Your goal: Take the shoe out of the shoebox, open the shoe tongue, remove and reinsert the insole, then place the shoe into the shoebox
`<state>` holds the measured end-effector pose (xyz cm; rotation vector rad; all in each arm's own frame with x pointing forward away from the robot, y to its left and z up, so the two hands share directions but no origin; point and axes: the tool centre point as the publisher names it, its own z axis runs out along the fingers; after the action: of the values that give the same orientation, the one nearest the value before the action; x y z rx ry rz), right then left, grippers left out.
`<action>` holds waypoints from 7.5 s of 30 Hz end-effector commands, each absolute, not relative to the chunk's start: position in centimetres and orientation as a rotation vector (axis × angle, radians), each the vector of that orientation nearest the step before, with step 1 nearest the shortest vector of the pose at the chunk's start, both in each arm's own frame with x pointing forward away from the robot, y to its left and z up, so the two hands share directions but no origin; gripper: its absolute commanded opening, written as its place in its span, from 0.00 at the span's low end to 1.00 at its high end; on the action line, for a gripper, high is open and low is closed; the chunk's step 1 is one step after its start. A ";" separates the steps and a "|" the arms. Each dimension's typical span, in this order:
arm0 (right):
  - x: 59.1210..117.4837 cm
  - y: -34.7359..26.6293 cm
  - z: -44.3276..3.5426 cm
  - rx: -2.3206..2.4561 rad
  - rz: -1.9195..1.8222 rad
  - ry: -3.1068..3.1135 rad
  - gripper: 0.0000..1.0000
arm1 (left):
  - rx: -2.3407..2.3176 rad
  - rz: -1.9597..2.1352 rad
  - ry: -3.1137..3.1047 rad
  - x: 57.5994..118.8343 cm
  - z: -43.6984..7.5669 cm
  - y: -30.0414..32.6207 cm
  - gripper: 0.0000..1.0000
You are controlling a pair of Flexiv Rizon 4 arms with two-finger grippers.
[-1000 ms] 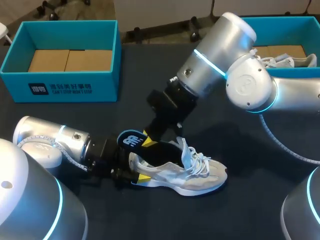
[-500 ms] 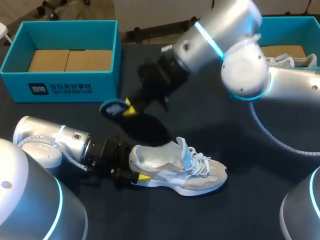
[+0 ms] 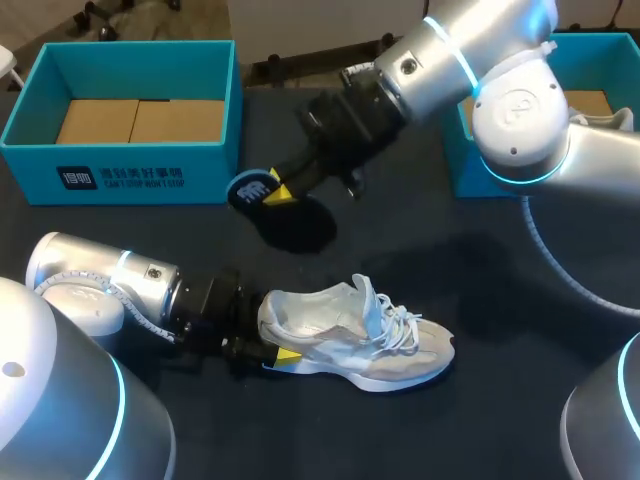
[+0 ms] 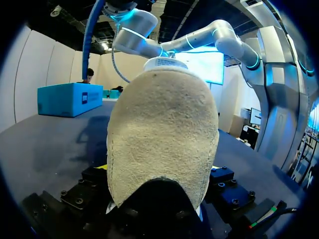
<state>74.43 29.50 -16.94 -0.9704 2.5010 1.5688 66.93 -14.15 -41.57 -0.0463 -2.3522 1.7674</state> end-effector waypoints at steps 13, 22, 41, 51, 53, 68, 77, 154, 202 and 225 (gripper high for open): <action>70.8 21.7 -6.4 -0.614 1.748 2.475 0.00 | -0.047 1.768 -2.352 67.1 -41.8 -14.3 0.00; 70.0 20.9 -5.1 -0.580 1.896 2.509 0.00 | -0.047 1.768 -2.352 67.1 -41.8 -14.3 0.00; 65.8 15.9 3.1 -0.065 2.267 2.539 0.00 | -0.047 1.768 -2.352 67.1 -41.8 -14.3 0.00; 65.8 15.9 3.1 -0.065 2.267 2.539 0.00 | -0.047 1.768 -2.352 67.1 -41.8 -14.3 0.00; 65.8 15.9 3.1 -0.065 2.267 2.539 0.00 | -0.047 1.768 -2.352 67.1 -41.8 -14.3 0.00; 60.9 13.6 6.2 0.315 2.237 2.516 0.00 | -0.047 1.768 -2.352 67.1 -41.8 -14.3 0.00; 58.1 12.2 6.0 0.490 2.178 2.585 0.00 | -0.047 1.768 -2.352 67.1 -41.8 -14.3 0.00; 55.5 12.9 6.5 0.582 2.215 2.551 0.00 | -0.052 1.527 -2.579 68.0 -40.9 -10.3 1.00; 55.5 12.9 6.5 0.582 2.215 2.551 0.00 | -0.366 0.299 -2.998 67.8 -37.8 -6.3 1.00; 55.5 12.9 6.5 0.582 2.215 2.551 0.00 | -0.269 0.178 -2.963 69.2 -36.4 -6.0 1.00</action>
<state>54.97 12.61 6.36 0.5872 2.5378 2.2201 68.65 -6.28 -37.70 -0.2531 -2.9991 0.1527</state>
